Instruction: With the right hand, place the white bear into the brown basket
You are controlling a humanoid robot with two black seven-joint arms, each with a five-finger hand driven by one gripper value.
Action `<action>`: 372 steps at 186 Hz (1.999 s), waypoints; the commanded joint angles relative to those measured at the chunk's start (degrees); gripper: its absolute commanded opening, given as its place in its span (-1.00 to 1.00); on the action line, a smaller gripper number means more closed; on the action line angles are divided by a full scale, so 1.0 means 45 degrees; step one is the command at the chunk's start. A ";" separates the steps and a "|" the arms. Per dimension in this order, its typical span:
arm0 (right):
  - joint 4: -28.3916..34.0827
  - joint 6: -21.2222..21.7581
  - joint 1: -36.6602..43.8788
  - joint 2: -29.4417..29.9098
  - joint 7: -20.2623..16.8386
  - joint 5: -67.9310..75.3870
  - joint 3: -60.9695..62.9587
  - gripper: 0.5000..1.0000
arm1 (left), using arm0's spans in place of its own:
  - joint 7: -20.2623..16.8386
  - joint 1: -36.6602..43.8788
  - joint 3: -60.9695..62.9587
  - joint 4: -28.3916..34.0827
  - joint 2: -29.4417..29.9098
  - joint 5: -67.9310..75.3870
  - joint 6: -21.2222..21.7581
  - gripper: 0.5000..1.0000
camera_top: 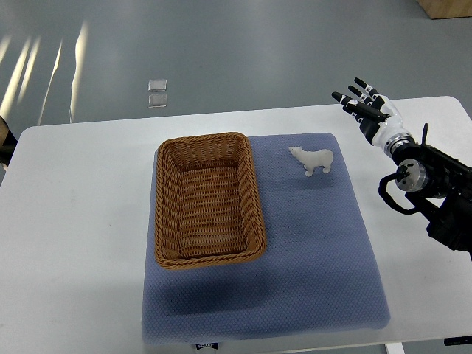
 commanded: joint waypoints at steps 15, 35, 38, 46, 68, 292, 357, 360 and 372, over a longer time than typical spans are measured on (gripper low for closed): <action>-0.0001 0.0374 0.0059 -0.0355 0.0000 -0.0123 -0.0029 0.71 | 0.0001 0.0023 -0.0018 0.0020 0.0000 0.0006 0.0000 1.00; -0.0001 0.0570 0.0293 -0.0453 -0.0019 -0.0319 -0.0185 0.71 | 0.0001 0.0042 -0.0018 0.0020 0.0000 0.0006 0.0000 1.00; -0.0001 0.0609 0.0313 -0.0453 -0.0039 -0.0377 -0.0244 0.71 | 0.0001 0.0042 -0.0018 0.0020 0.0000 0.0006 0.0000 1.00; -0.0001 0.0687 0.0332 -0.0472 -0.0058 -0.0553 -0.0263 0.71 | 0.0001 0.0062 -0.0018 0.0020 0.0000 0.0006 0.0000 1.00; 0.0038 0.0960 0.0371 -0.0551 -0.0058 -0.1801 -0.0264 0.71 | 0.0001 0.0062 -0.0018 0.0020 0.0000 0.0006 0.0000 1.00; 0.1523 0.3597 0.1875 -0.2406 0.0547 -1.4107 -0.3701 0.69 | 0.0021 0.0062 0.0002 0.0020 0.0000 0.0006 0.0000 1.00; 0.1386 0.2738 0.1875 -0.2348 0.0391 -1.4850 -0.4853 0.65 | 0.0021 0.0042 0.0021 0.0000 0.0000 0.0006 0.0000 1.00; 0.1367 0.2660 0.1895 -0.2328 0.0391 -1.4889 -0.4931 0.65 | 0.0001 0.0042 0.0021 0.0000 0.0000 -0.0013 0.0000 1.00; 0.1366 0.2426 0.1914 -0.2250 0.0196 -1.4909 -0.5165 0.62 | 0.0001 0.0042 0.0021 0.0000 0.0000 -0.0013 0.0000 1.00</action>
